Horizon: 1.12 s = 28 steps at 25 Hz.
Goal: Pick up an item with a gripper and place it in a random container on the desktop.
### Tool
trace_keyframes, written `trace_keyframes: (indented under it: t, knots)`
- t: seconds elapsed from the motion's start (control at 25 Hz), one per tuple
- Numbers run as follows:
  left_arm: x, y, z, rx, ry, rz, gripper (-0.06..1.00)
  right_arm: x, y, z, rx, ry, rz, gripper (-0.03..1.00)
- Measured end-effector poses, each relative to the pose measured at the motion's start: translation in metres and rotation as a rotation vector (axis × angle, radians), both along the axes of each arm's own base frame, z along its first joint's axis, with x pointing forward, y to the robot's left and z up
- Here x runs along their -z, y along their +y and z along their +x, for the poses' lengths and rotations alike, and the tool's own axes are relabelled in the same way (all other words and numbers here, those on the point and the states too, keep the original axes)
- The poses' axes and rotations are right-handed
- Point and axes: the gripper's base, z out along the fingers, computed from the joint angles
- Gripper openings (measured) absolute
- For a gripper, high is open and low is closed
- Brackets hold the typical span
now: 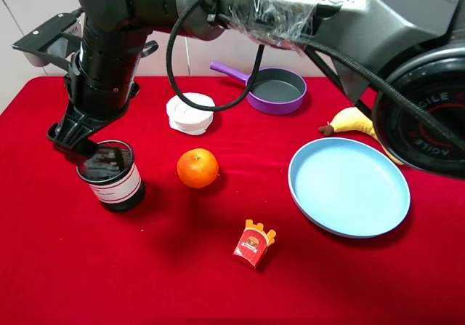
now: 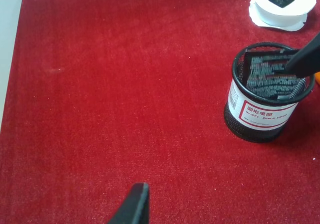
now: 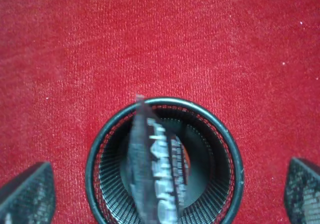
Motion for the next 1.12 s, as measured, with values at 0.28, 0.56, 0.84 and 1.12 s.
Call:
trace_keyframes:
  t: [0.28,0.56,0.84,1.12]
  knots:
    - [0.0,0.0,0.0,0.0,0.0,0.0,0.99,0.0,0.0,0.0,0.0,-0.001,0.0,0.69]
    - [0.0,0.0,0.0,0.0,0.0,0.0,0.99,0.0,0.0,0.0,-0.001,0.002,-0.005,0.69]
    - [0.0,0.0,0.0,0.0,0.0,0.0,0.99,0.003,-0.005,-0.002,-0.016,0.016,-0.064,0.69]
    - [0.0,0.0,0.0,0.0,0.0,0.0,0.99,-0.007,-0.019,-0.008,-0.046,0.038,-0.175,0.69]
